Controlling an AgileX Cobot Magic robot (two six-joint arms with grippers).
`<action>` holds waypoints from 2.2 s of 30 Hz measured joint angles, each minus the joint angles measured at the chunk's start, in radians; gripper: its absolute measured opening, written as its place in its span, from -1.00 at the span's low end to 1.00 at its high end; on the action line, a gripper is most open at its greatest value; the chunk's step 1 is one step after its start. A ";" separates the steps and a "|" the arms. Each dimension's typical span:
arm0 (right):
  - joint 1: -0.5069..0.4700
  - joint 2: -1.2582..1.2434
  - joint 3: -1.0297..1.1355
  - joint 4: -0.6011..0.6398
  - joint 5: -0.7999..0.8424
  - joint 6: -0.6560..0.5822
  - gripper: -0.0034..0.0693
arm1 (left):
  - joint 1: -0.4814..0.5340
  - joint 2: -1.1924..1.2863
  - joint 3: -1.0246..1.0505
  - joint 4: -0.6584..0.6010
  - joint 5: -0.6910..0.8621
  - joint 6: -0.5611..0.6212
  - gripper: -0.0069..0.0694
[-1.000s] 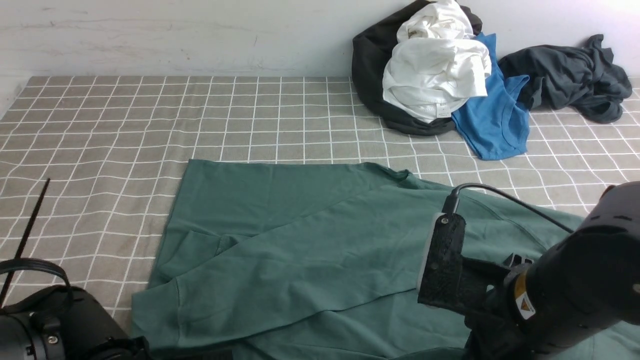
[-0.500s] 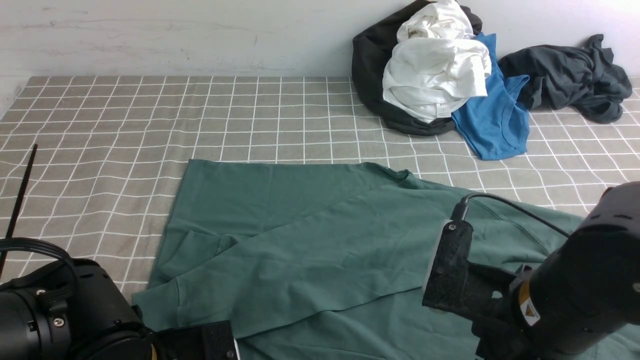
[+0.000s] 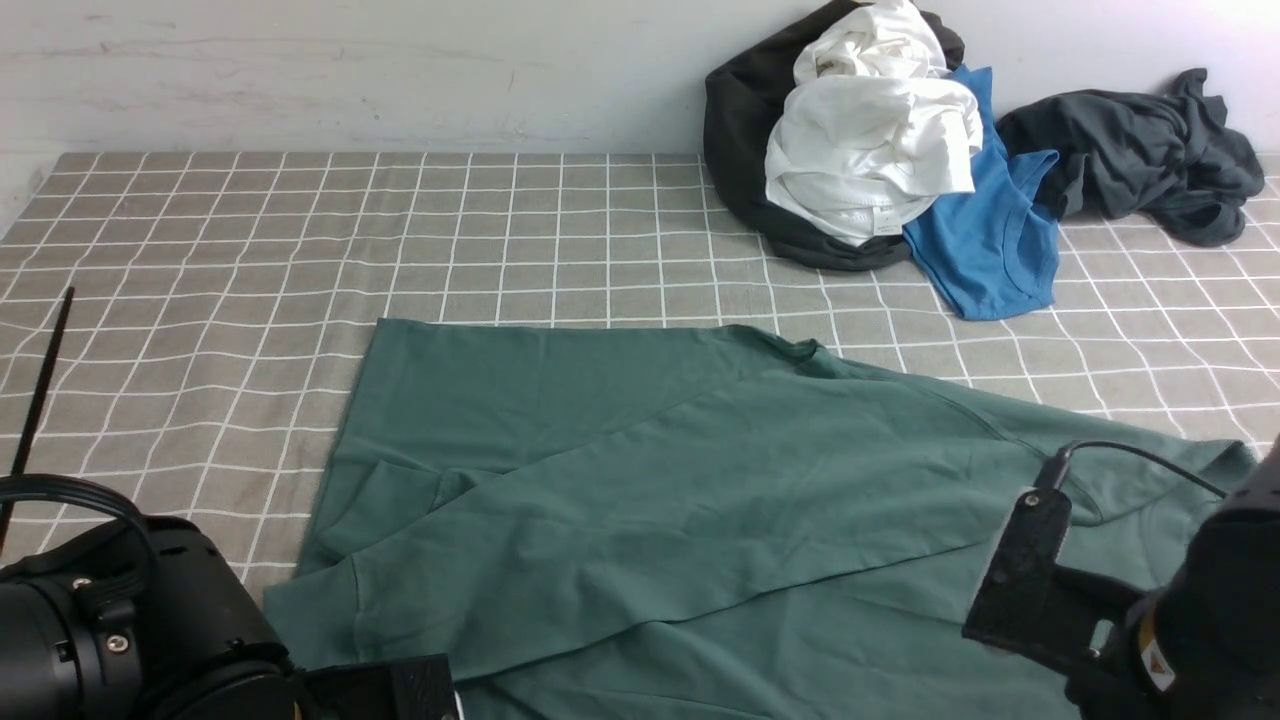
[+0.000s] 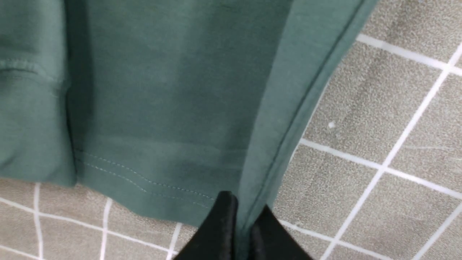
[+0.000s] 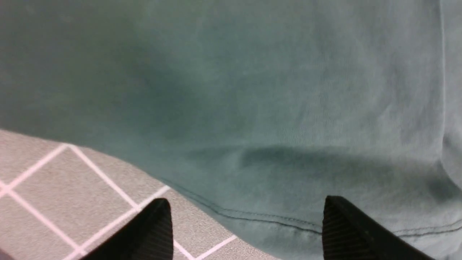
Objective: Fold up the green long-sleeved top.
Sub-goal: Use both arms simultaneously to clamp the lower edge of the clothing fabric
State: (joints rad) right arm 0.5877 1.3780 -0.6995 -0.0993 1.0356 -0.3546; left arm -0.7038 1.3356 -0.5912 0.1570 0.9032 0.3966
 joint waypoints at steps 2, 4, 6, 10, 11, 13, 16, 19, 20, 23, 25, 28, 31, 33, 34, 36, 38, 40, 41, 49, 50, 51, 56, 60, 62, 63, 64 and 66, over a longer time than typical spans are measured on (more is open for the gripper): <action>-0.012 0.000 0.046 -0.016 -0.035 -0.016 0.51 | 0.000 0.000 0.000 0.000 0.000 0.000 -0.83; -0.014 0.000 0.082 -0.022 -0.059 -0.040 0.51 | 0.000 0.000 0.000 0.000 0.000 0.000 -0.83; -0.014 -0.001 0.115 -0.023 -0.088 -0.071 0.51 | 0.000 0.000 0.000 -0.001 0.000 0.000 -0.83; -0.014 -0.002 0.160 -0.037 -0.141 -0.157 0.51 | 0.000 0.000 0.000 -0.003 -0.020 -0.001 -0.83; -0.014 -0.002 0.162 -0.049 -0.153 -0.166 0.51 | 0.000 0.000 0.000 -0.004 -0.023 -0.001 -0.83; -0.014 -0.002 0.165 -0.082 -0.182 -0.180 0.49 | 0.000 0.000 0.000 -0.004 -0.033 -0.001 -0.83; -0.014 -0.002 0.166 -0.152 -0.220 -0.187 0.36 | 0.000 0.000 0.000 -0.004 -0.047 -0.001 -0.83; -0.014 -0.002 0.166 -0.183 -0.234 -0.192 0.15 | 0.000 0.000 0.000 -0.006 -0.048 -0.001 -0.83; -0.014 -0.002 0.166 -0.187 -0.237 -0.196 0.04 | 0.000 0.000 0.000 -0.006 -0.048 -0.001 -0.83; -0.014 -0.002 0.166 -0.184 -0.237 -0.207 -0.27 | 0.000 0.000 0.000 -0.006 -0.048 -0.001 -0.83; -0.014 -0.002 0.166 -0.158 -0.237 -0.232 -0.62 | 0.000 0.000 0.000 -0.007 -0.049 -0.001 -0.83; -0.014 -0.002 0.166 -0.110 -0.237 -0.265 -0.87 | 0.000 0.000 0.000 -0.007 -0.053 -0.003 -0.83; -0.014 -0.002 0.166 -0.083 -0.233 -0.273 -0.93 | 0.000 0.000 0.000 -0.007 -0.061 -0.004 -0.83; -0.014 -0.002 0.166 -0.058 -0.214 -0.277 -0.93 | 0.000 0.000 0.000 -0.007 -0.066 -0.004 -0.83; -0.014 -0.002 0.166 -0.037 -0.205 -0.281 -0.92 | 0.000 0.000 0.000 -0.008 -0.067 -0.004 -0.83; -0.014 -0.002 0.166 -0.002 -0.201 -0.294 -0.89 | 0.000 0.000 0.000 -0.012 -0.069 -0.004 -0.83; -0.014 -0.002 0.166 0.035 -0.199 -0.332 -0.77 | 0.000 0.000 0.000 -0.019 -0.074 -0.004 -0.83; -0.014 -0.002 0.166 0.058 -0.198 -0.373 -0.62 | 0.000 0.000 0.000 -0.021 -0.082 -0.004 -0.83; -0.014 -0.002 0.166 0.061 -0.198 -0.376 -0.60 | 0.000 0.000 0.000 -0.022 -0.083 -0.004 -0.83; -0.014 -0.002 0.208 0.031 -0.257 -0.479 0.08 | 0.000 0.000 0.000 -0.022 -0.102 -0.005 -0.83; -0.014 -0.002 0.223 0.008 -0.276 -0.485 0.13 | 0.000 0.000 0.000 -0.022 -0.104 -0.005 -0.83; -0.014 -0.006 0.239 -0.026 -0.297 -0.485 0.18 | 0.000 0.000 0.000 -0.023 -0.107 -0.005 -0.83; -0.014 -0.013 0.246 -0.052 -0.310 -0.440 0.17 | 0.000 0.000 0.000 -0.023 -0.109 -0.005 -0.83; -0.014 -0.014 0.247 -0.069 -0.322 -0.381 -0.11 | 0.000 0.000 0.000 -0.023 -0.113 -0.005 -0.83; -0.014 -0.014 0.248 -0.075 -0.331 -0.366 -0.33 | 0.000 0.000 0.000 -0.023 -0.113 -0.006 -0.83; -0.014 -0.013 0.249 -0.075 -0.334 -0.365 -0.40 | 0.000 0.000 0.000 -0.023 -0.113 -0.006 -0.83; -0.014 -0.012 0.249 -0.079 -0.340 -0.363 -0.57 | 0.000 0.000 0.000 -0.023 -0.113 -0.007 -0.83; -0.014 -0.012 0.250 -0.085 -0.348 -0.362 -0.77 | 0.000 0.000 0.000 -0.023 -0.113 -0.007 -0.83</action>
State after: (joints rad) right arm 0.5740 1.3663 -0.4493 -0.1848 0.6871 -0.7164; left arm -0.7038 1.3356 -0.5912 0.1345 0.7902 0.3897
